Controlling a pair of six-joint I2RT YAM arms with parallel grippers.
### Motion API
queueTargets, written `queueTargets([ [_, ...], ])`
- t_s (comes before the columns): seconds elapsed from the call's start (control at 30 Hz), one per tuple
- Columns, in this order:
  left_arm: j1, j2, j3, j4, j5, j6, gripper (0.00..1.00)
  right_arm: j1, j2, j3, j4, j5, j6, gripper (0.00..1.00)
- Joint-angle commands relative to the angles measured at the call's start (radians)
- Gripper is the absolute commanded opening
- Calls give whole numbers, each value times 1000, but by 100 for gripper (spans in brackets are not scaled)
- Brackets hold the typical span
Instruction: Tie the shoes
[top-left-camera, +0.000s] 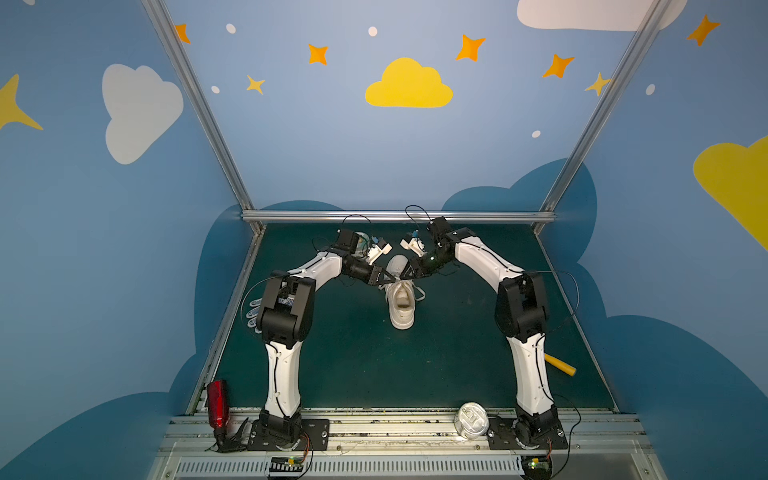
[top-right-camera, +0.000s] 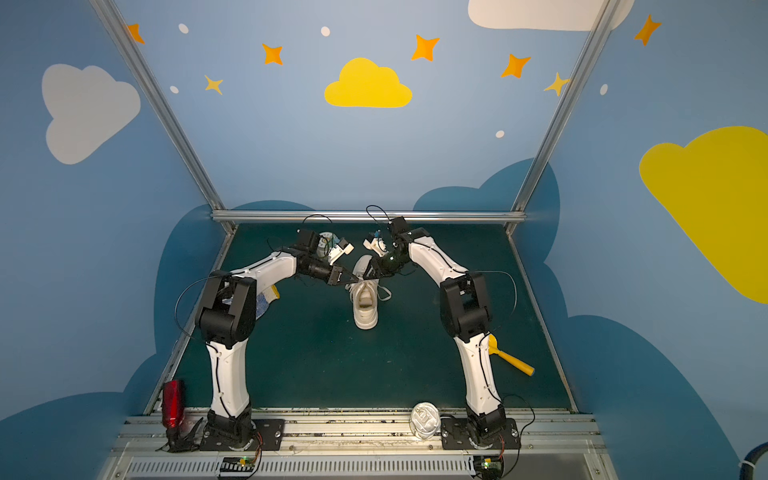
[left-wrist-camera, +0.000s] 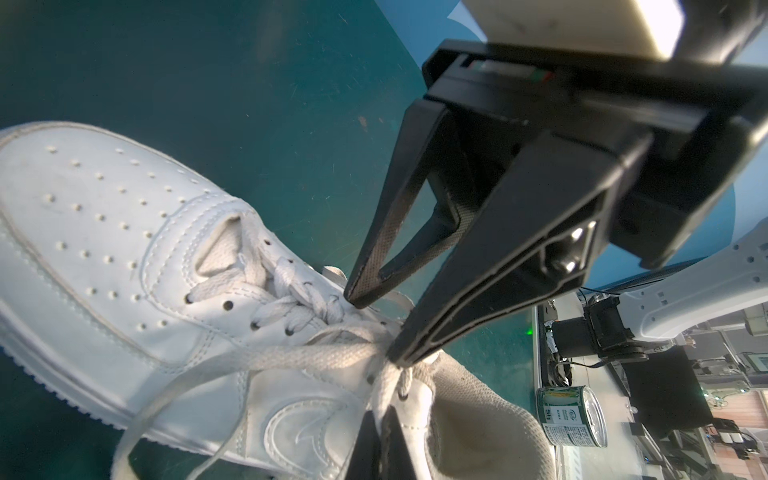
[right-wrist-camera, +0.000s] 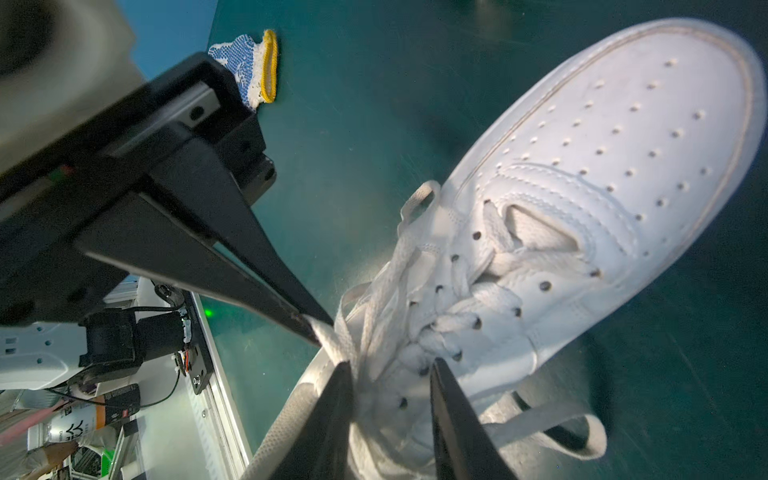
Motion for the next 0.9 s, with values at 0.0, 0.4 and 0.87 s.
queueTargets([
  [0.0,18,-48,-18,-16,-8,18,3,3,-1,-18,-7,29,2,32],
  [0.4,35,-79,-69,-19,-23,26,3,0,-12,-48,10,39,6,31],
  [0.87,76,-109,-115,-36,-42,41,3,-7,-17,-65,19,40,8,29],
])
